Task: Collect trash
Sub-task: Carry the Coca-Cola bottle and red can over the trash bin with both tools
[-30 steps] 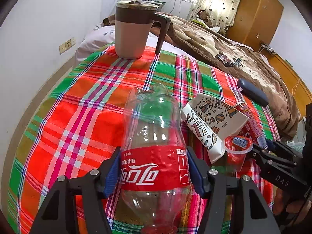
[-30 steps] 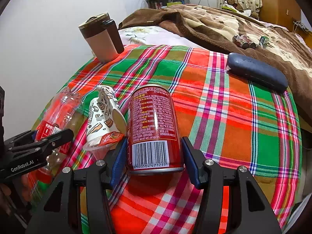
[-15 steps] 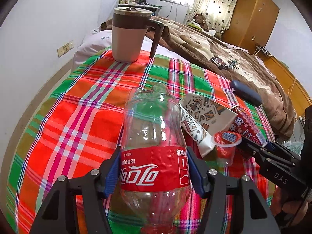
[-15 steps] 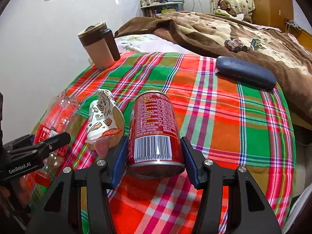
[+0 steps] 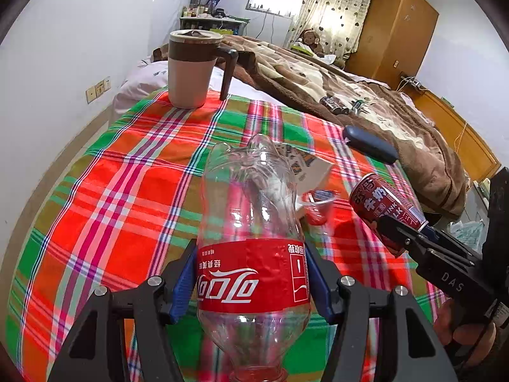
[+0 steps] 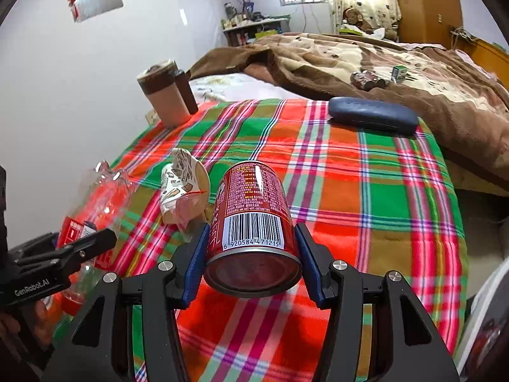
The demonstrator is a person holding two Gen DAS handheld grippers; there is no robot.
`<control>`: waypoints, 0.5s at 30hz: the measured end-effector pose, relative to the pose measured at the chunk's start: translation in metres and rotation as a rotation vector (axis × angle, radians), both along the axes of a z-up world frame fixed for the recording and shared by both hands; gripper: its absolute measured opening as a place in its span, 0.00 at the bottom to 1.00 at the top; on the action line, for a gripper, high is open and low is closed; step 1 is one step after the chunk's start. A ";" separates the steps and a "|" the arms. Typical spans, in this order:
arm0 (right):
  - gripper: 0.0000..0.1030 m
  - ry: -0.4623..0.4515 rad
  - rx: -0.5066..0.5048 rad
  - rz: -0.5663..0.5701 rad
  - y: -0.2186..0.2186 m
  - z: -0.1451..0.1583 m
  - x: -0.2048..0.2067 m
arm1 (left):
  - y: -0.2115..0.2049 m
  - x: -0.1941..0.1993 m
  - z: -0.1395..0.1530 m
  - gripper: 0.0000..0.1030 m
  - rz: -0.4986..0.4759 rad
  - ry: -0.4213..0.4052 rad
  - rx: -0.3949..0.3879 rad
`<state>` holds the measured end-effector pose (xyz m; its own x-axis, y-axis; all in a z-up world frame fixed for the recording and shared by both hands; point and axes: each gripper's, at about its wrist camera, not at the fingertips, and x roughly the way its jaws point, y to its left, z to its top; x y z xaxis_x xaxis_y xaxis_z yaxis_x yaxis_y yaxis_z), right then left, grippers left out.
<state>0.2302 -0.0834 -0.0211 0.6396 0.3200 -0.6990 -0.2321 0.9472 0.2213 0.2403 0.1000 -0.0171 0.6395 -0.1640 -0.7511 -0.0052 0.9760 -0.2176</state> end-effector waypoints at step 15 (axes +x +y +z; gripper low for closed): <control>0.53 -0.069 0.050 -0.123 -0.066 0.023 -0.060 | -0.077 -0.039 0.034 0.60 -0.166 -0.069 0.008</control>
